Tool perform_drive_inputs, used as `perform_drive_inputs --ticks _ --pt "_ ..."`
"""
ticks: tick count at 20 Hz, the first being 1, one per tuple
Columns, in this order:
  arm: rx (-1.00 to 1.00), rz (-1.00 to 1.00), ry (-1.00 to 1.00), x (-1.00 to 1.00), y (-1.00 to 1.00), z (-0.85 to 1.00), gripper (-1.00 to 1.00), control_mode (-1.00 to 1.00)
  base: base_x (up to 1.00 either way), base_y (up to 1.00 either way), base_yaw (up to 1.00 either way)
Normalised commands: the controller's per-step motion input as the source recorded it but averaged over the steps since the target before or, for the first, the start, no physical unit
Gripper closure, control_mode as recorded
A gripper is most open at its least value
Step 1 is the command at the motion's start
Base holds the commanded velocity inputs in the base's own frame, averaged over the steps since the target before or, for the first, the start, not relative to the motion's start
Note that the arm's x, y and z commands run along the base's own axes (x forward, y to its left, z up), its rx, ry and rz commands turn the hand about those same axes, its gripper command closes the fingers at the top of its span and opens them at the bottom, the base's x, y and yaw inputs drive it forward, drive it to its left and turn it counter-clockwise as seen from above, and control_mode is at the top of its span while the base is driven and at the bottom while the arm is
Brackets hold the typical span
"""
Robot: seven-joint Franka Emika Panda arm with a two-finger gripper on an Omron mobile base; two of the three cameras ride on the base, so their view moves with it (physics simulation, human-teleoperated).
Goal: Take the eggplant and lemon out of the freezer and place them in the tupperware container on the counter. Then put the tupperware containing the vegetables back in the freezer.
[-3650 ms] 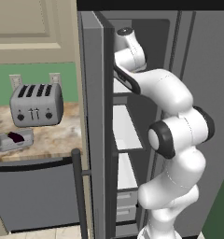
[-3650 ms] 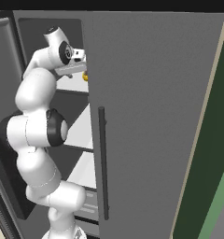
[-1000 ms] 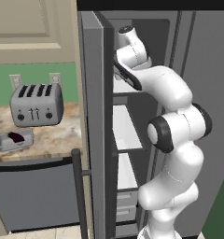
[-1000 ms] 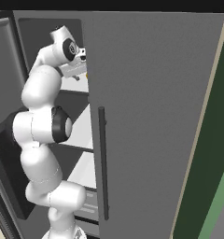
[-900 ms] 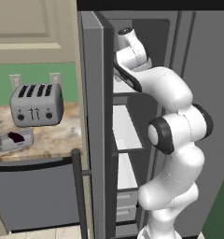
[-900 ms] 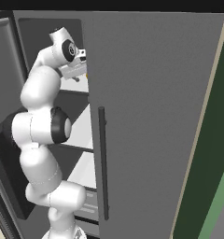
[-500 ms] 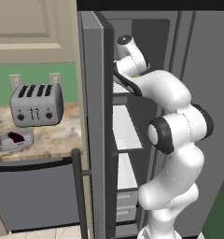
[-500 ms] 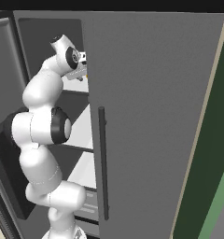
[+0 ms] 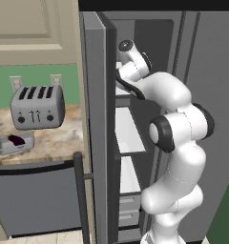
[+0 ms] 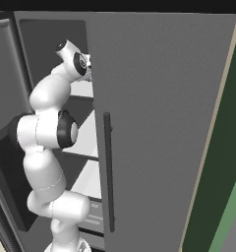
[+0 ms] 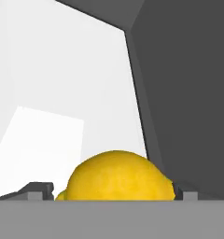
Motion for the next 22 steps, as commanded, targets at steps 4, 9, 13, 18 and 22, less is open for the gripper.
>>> perform_drive_inputs --ticks 4,9,13,18,22 --pt "0.0 0.0 0.13 0.31 -0.24 -0.1 -1.0 -1.0 0.0 0.0 0.0" --pt "-0.06 0.0 0.28 -0.01 -0.35 -0.19 1.0 -1.0 0.0 0.0 0.0" --pt "-0.08 0.0 0.28 0.0 -0.24 -0.38 1.0 -1.0 0.0 0.0 0.0" --pt "-0.09 0.0 0.11 0.0 -0.15 -0.6 1.0 -1.0 0.0 0.0 0.0" --pt "-0.06 0.0 -0.05 -0.13 -0.14 -0.7 1.0 -1.0 0.0 0.0 0.0"
